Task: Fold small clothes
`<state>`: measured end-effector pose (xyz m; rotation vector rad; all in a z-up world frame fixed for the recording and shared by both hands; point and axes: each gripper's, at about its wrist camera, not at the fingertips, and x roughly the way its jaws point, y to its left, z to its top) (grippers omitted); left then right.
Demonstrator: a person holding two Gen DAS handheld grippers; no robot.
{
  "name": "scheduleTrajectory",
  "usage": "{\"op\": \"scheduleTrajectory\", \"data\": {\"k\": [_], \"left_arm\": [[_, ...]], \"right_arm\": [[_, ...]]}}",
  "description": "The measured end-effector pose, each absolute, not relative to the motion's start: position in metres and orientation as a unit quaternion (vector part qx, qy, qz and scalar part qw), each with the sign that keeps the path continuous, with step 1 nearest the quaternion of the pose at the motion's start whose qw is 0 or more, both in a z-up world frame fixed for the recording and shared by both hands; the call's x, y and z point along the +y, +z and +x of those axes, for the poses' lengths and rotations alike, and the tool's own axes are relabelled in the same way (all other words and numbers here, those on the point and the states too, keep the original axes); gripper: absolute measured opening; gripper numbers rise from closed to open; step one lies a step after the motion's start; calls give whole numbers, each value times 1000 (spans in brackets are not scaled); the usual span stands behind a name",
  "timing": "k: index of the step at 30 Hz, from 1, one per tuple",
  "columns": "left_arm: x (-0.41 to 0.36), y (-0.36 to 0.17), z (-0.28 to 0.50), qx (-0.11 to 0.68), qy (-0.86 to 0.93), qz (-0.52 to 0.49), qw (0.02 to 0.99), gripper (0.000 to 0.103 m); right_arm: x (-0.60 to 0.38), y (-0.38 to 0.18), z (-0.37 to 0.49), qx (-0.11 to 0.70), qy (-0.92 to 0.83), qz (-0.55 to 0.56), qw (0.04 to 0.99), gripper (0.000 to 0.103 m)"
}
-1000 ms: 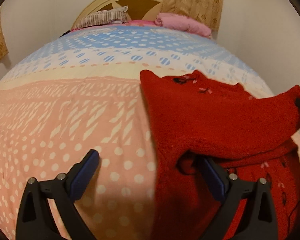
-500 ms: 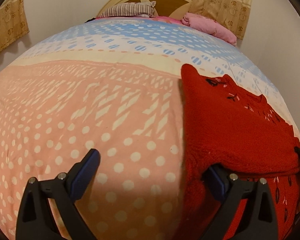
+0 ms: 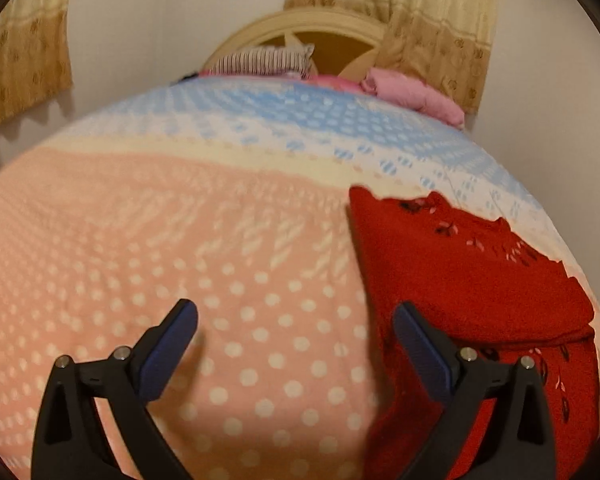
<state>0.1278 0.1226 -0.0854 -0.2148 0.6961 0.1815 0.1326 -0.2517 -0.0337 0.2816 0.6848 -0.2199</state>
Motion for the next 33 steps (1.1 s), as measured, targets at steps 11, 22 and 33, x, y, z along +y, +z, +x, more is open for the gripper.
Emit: {"op": "scheduleTrajectory", "data": {"k": [11, 22, 33], "left_arm": [[88, -68, 165, 348, 75, -55, 933, 101], [104, -96, 192, 410, 58, -35, 909, 103], [102, -58, 49, 359, -171, -20, 917, 103]], "right_arm": [[-213, -30, 129, 347, -89, 22, 933, 34], [-208, -79, 188, 431, -61, 54, 899, 38], [-217, 5, -8, 348, -32, 7, 937, 53]]}}
